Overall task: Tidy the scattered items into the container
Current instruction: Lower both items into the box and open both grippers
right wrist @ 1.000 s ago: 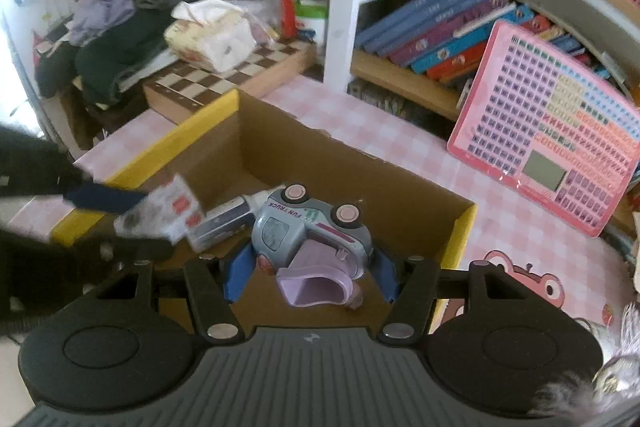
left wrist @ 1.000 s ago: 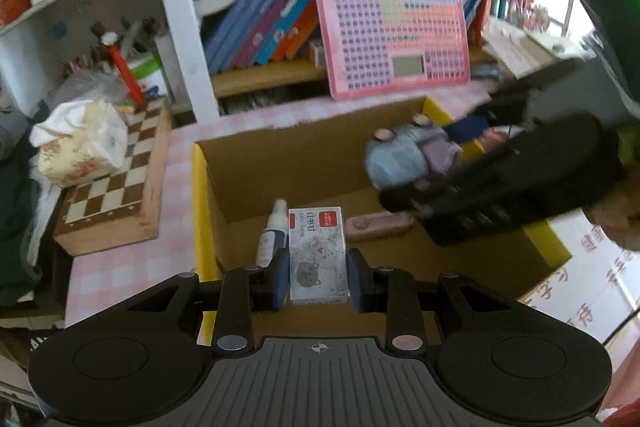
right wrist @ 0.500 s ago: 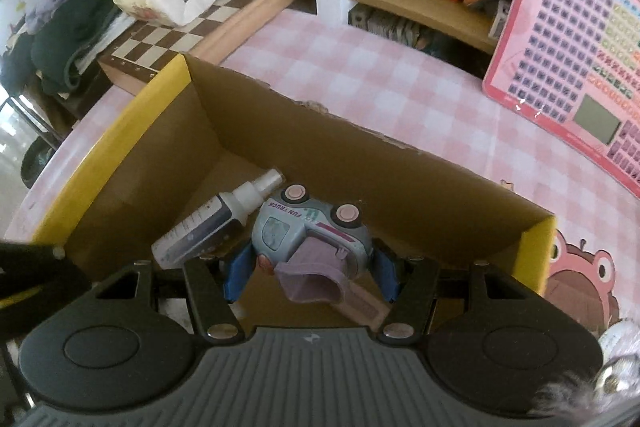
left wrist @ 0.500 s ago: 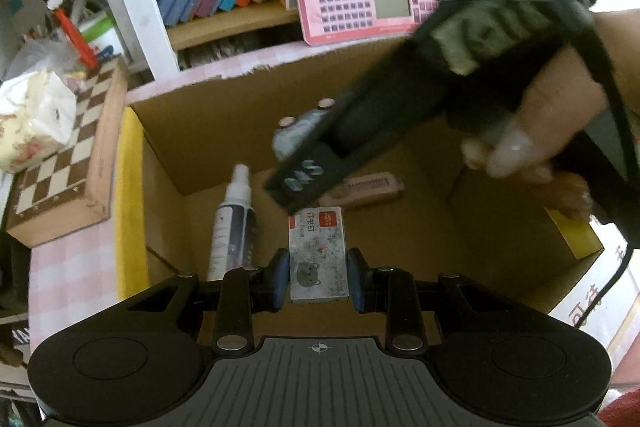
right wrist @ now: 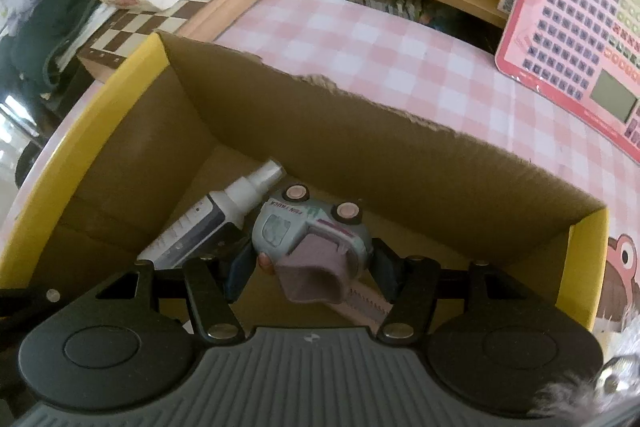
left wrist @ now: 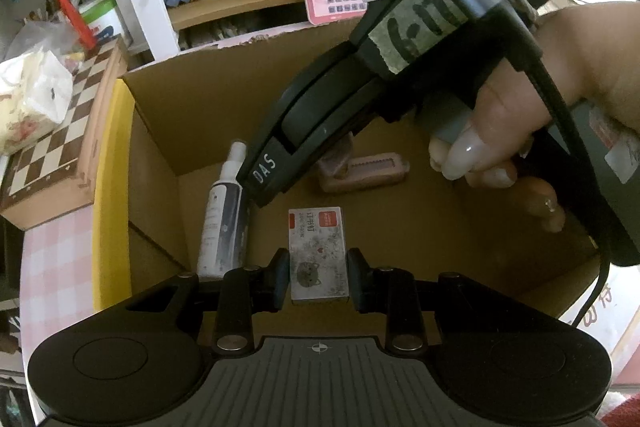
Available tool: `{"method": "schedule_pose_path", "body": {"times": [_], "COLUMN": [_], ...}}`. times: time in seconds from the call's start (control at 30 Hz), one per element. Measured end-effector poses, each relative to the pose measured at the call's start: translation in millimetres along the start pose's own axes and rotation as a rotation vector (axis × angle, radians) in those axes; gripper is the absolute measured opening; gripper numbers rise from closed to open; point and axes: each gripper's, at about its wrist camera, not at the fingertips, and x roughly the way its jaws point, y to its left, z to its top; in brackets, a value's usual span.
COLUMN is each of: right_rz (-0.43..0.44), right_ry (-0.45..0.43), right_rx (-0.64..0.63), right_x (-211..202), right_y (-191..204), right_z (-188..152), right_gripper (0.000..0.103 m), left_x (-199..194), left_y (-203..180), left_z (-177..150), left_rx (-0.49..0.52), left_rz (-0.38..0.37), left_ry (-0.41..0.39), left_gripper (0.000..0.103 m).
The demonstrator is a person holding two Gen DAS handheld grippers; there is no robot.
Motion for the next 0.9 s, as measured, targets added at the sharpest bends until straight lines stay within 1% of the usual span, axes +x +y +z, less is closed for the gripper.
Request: {"method": "schedule_pose_path", "body": {"times": [0.1,0.2,0.33,0.5,0.77,0.8,0.9], "right_rz": [-0.007,-0.01,-0.006,-0.013,-0.033,-0.035,-0.039], "right_ry": [-0.011,-0.035,-0.055,-0.085,-0.199,-0.211,-0.246], "right_rx": [0.02,0.049,0.065,0.052,0.017,0.016,0.018], "right_x": [-1.6,-9.2,-21.5,-41.4,-94.5,-100.3,-119.5], "right_y": [-0.5,-1.3,1.3,11.2,21.3,21.6,25.1], "right_z": [-2.3,-3.8,-7.2,-15.5,-32.2,-34.4,-42.8], "right_gripper": [0.059,0.065,0.065,0.065,0.065,0.065,0.065], "left_x": [-2.5,-6.4,-11.6,-24.0,-59.9,-65.1,-83.3], "left_y": [-1.0,-1.4,-3.7,-7.5,-10.3,-10.8,-13.6], "left_z": [-0.7,-0.8,-7.3,-17.6,-30.8,-32.7,-40.3], "left_rx": [-0.005,-0.008,-0.002,-0.01,-0.016,-0.018,-0.023], "left_rz": [0.01,-0.003,0.008,0.017,0.034,0.036,0.061], "left_ry": [-0.026,-0.051,-0.083,-0.127,-0.217,-0.23,-0.278], "left_gripper": [0.031,0.039,0.039,0.039,0.039,0.041,0.05]}}
